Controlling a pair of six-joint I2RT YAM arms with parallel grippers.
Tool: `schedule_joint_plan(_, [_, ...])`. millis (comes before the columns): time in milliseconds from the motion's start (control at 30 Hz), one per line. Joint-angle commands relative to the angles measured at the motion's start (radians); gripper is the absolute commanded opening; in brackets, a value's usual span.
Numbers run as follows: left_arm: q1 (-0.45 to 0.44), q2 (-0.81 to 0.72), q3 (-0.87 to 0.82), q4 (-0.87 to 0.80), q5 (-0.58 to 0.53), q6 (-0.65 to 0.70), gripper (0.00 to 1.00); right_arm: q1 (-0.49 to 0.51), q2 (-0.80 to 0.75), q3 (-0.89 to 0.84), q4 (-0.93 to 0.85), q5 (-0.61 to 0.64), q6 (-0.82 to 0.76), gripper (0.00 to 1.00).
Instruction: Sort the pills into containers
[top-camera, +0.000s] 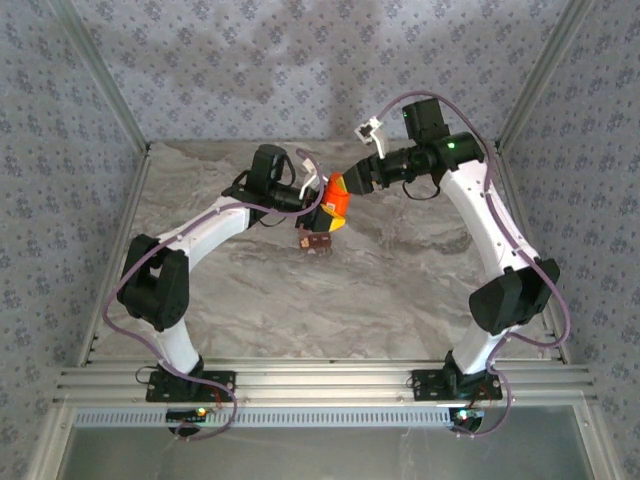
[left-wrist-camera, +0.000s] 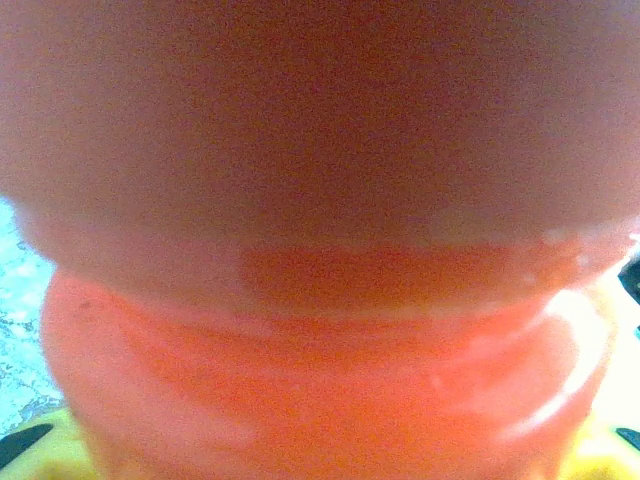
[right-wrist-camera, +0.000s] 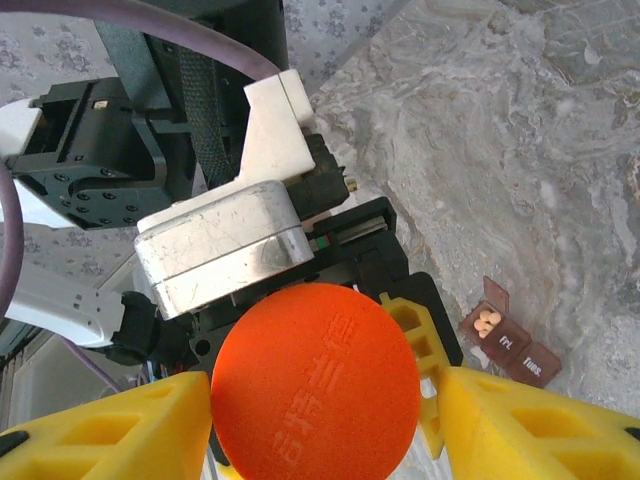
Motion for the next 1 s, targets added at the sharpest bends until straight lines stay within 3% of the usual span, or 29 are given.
schedule_joint_plan(0, [-0.002,-0.021,0.032,0.009,0.023,0.035,0.00,0.010,-0.010,0.013,-0.062,0.044,-0.035,0.64])
schedule_joint_plan(167, [-0.003,-0.024,0.033,0.010,0.021,0.038,0.00,0.014,-0.014,0.013,-0.059,0.068,-0.030,0.72])
schedule_joint_plan(500, [-0.002,-0.030,0.029,0.009,0.003,0.038,0.00,0.043,0.014,0.057,-0.100,0.077,-0.023,0.52])
schedule_joint_plan(700, [-0.002,-0.073,-0.024,0.069,-0.176,0.048,0.00,0.104,0.065,0.132,-0.216,0.275,0.036,0.46])
schedule_joint_plan(867, [-0.007,-0.113,-0.087,0.164,-0.303,0.051,0.00,0.151,0.130,0.226,-0.284,0.493,0.180,0.41])
schedule_joint_plan(967, [-0.013,-0.132,-0.127,0.231,-0.353,0.049,0.00,0.184,0.163,0.258,-0.285,0.562,0.247,0.40])
